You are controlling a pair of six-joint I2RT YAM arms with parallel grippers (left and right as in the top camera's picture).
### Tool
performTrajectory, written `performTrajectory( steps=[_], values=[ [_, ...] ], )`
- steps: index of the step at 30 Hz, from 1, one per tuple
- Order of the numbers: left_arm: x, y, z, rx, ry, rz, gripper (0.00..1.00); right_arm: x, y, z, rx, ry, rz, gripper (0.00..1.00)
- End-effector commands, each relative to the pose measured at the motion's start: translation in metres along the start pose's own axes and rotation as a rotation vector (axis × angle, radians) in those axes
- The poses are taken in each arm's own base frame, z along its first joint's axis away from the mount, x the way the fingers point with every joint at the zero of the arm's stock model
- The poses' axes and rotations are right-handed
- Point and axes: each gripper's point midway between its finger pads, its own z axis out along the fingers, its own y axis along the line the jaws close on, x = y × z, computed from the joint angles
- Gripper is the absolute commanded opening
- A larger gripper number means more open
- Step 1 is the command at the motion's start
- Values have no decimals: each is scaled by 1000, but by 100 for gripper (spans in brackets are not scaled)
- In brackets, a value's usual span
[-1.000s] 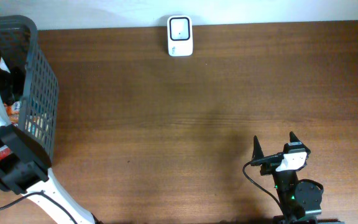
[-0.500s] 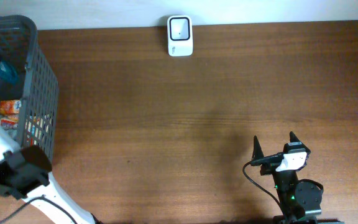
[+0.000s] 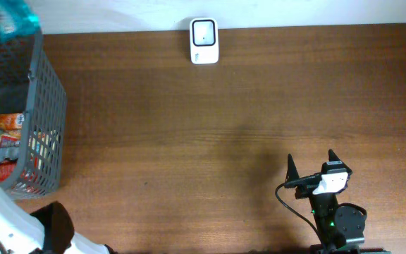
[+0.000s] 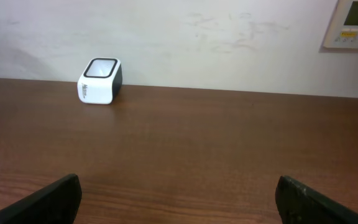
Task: Scan the item barcode
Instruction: 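Lift the Listerine bottle with the left gripper and carry it toward the scanner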
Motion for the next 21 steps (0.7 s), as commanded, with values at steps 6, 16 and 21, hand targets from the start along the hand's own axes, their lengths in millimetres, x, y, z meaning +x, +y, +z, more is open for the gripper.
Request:
performTrajectory(
  steps=[6,16,21],
  values=[
    [59,-122,25,349,205,89,13,3,-2,0,12,5,-2,98],
    [166,-182,112,274,474,237,13,3,-2,0,12,5,-2,98],
    [239,-207,163,276,640,294,14,3,-2,0,12,5,-2,98]
  ],
)
